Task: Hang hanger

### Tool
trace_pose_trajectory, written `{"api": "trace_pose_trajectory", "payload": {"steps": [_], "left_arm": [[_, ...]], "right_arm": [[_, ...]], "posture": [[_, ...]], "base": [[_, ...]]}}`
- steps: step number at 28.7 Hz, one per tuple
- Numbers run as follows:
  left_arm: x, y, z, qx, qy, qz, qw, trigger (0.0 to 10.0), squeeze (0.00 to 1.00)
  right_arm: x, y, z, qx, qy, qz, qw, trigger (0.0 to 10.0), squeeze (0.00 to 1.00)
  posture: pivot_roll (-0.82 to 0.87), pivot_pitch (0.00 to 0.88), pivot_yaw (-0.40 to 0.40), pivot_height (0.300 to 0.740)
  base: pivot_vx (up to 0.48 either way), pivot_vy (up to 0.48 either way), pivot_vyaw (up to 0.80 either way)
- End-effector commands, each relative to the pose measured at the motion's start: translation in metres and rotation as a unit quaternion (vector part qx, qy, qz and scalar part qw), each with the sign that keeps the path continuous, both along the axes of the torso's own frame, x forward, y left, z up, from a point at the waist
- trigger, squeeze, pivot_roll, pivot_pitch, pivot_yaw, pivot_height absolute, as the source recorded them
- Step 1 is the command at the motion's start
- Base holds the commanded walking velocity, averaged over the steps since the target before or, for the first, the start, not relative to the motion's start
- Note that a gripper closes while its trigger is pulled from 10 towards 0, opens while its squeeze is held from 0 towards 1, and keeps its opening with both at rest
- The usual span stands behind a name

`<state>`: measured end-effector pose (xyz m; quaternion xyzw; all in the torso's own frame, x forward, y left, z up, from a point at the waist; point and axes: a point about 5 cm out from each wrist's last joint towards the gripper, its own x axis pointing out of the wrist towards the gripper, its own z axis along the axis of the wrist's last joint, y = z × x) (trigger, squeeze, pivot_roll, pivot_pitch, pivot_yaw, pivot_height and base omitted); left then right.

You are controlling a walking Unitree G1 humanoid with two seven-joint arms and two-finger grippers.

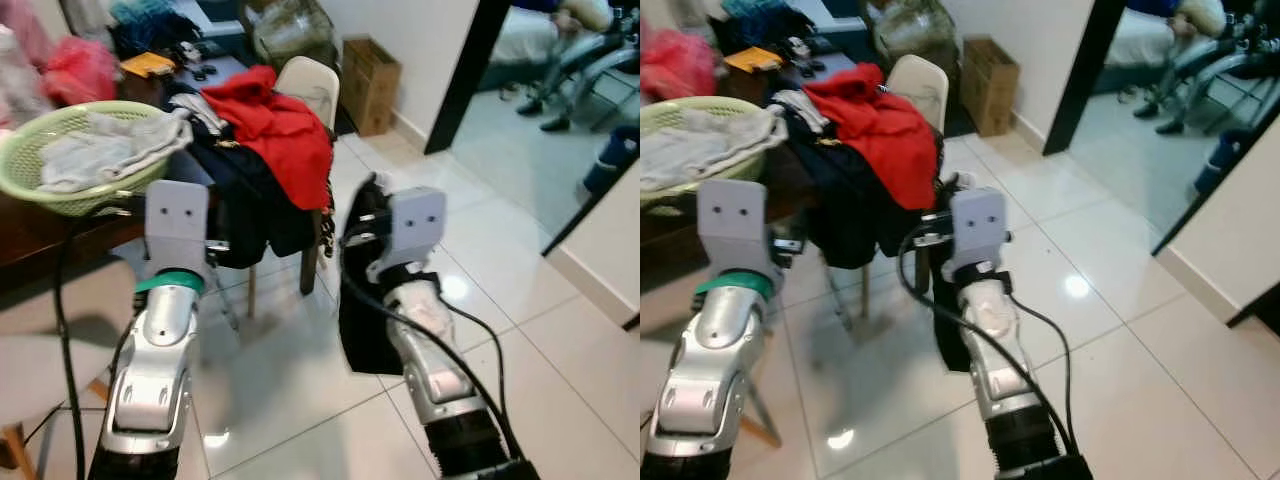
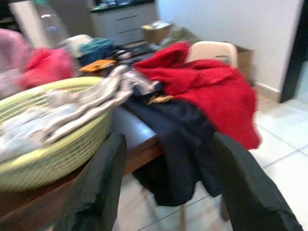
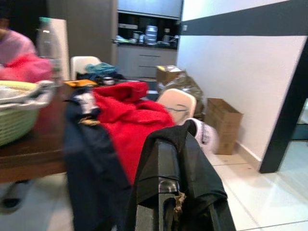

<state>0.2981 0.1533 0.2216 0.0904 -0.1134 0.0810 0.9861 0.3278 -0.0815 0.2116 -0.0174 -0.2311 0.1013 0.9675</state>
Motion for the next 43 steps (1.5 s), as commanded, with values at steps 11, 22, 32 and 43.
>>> {"api": "trace_pose_trajectory", "payload": {"steps": [11, 22, 32, 43], "left_arm": [[-0.007, -0.008, 0.022, 0.077, -0.081, -0.017, 0.994, 10.0, 0.00], [-0.018, -0.012, 0.062, 0.155, -0.195, -0.010, 0.969, 10.0, 0.00], [-0.030, -0.007, 0.073, 0.202, -0.234, 0.021, 0.951, 10.0, 0.00], [-0.033, -0.005, 0.077, 0.212, -0.243, 0.031, 0.946, 10.0, 0.00]], "right_arm": [[0.003, -0.005, 0.002, 0.011, 0.004, -0.002, 1.000, 10.0, 0.00], [0.005, 0.001, 0.072, 0.035, -0.143, 0.027, 0.989, 10.0, 0.00], [0.019, 0.010, 0.121, 0.066, -0.204, 0.033, 0.976, 10.0, 0.00], [0.021, 0.013, 0.146, 0.066, -0.253, 0.027, 0.965, 10.0, 0.00]], "posture": [[-0.01, 0.058, 0.038, 0.740], [0.00, 0.058, 0.053, 0.740], [0.05, 0.057, 0.036, 0.740], [0.06, 0.058, 0.031, 0.740]], "base": [[0.461, 0.000, 0.00], [0.461, 0.000, 0.00], [0.461, 0.000, 0.00], [0.461, 0.000, 0.00]]}}
